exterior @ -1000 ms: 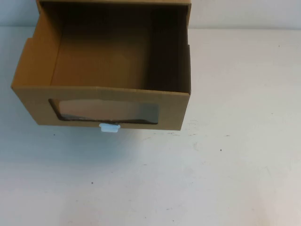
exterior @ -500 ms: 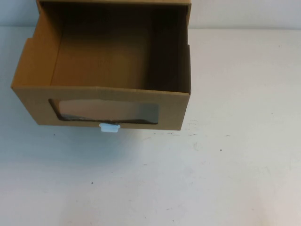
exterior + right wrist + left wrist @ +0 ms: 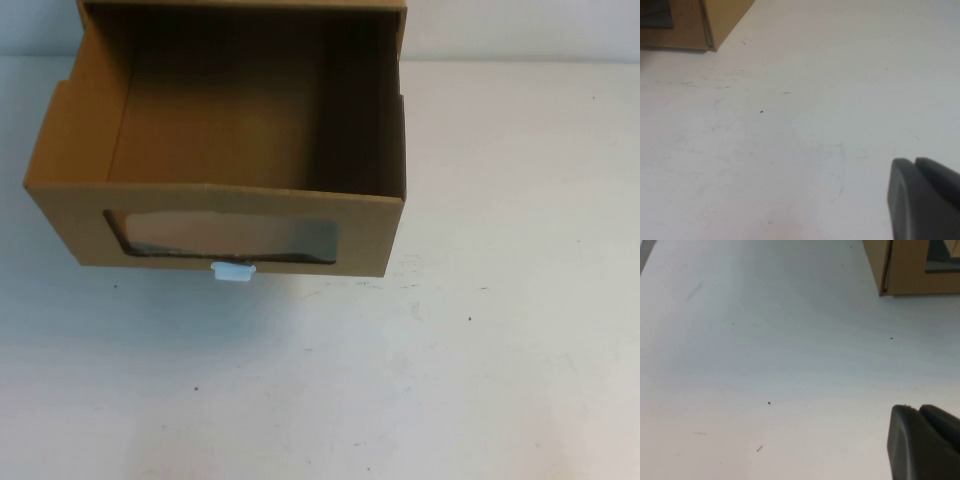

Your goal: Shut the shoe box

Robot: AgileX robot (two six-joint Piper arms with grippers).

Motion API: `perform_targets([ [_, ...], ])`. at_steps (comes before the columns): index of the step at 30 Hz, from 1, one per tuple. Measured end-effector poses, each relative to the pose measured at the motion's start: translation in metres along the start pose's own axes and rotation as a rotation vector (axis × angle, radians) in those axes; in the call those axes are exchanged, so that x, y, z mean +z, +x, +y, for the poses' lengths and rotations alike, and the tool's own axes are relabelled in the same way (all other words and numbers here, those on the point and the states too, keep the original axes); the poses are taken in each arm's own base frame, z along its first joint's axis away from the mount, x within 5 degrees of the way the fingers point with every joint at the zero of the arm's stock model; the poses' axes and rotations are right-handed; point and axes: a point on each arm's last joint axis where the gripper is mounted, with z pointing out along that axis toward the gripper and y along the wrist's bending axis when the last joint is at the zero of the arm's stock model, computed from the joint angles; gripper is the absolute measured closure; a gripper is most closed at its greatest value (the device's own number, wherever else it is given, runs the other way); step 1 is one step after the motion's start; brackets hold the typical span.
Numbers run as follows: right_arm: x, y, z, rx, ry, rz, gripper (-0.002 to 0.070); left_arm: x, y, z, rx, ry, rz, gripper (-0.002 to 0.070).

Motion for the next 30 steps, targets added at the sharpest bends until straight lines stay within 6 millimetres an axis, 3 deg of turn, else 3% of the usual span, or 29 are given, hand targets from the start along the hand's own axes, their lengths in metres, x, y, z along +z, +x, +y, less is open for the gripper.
perform_targets([
  [18,0.0,0.0,0.0,0.0,0.0,0.0,0.0689,0.0,-0.002,-0.001,-0.038,0.014,-0.018,0.068],
  [21,0.0,0.0,0.0,0.0,0.0,0.0,0.0689,0.0,-0.005,-0.004,-0.153,0.053,-0.051,0.068],
  [27,0.0,0.0,0.0,0.0,0.0,0.0,0.0689,-0.002,-0.018,-0.009,-0.548,0.15,-0.164,0.068],
  [30,0.0,0.0,0.0,0.0,0.0,0.0,0.0689,-0.003,-0.022,-0.008,-0.612,0.157,-0.206,0.068],
])
